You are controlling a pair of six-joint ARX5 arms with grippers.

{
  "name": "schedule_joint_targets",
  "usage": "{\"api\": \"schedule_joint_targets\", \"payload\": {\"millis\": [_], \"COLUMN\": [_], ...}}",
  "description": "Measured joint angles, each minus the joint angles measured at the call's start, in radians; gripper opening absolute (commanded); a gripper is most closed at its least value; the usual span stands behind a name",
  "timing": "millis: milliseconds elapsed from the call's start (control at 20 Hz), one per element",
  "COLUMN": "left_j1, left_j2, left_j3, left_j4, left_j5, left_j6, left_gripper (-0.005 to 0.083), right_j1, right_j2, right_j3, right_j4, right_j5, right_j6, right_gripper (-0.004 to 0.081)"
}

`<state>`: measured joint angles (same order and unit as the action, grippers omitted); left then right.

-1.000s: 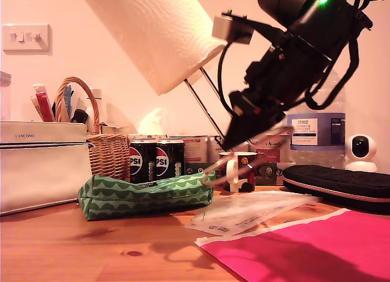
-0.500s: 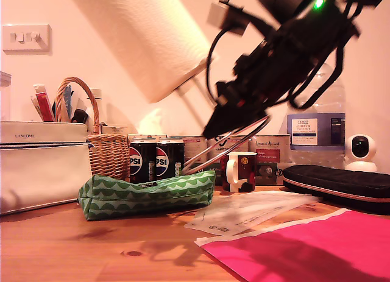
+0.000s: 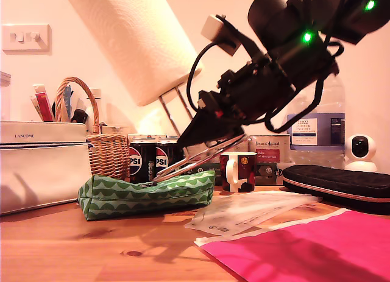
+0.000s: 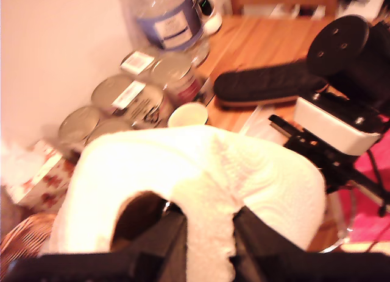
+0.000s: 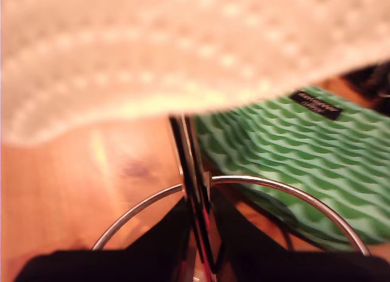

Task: Insert the paper towel roll into the metallic stand.

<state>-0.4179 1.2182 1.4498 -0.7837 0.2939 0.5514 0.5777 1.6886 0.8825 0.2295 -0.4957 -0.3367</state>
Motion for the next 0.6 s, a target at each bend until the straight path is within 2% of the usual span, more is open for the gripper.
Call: {"api": "schedule_joint_targets", "payload": {"millis": [150, 600], "left_j1": [-0.013, -0.087], "left_j2": [0.0, 0.002], "left_j3": [0.0, 0.0], "left_j4": [-0.003, -0.016], "left_j5": [-0.031, -0.074], "left_j6": [0.0, 0.0], "left_gripper": [-0.0021, -0.0021], "right_j1": [0.009, 0.014], "right_j2": [0.023, 0.023], "right_j3": [-0.026, -0.205], "right_j4": [0.098, 0.407], "right_j5": [-0.007, 0.005], "right_j6": [0.029, 0.124], "right_gripper": [-0.0013, -0.0013]}}
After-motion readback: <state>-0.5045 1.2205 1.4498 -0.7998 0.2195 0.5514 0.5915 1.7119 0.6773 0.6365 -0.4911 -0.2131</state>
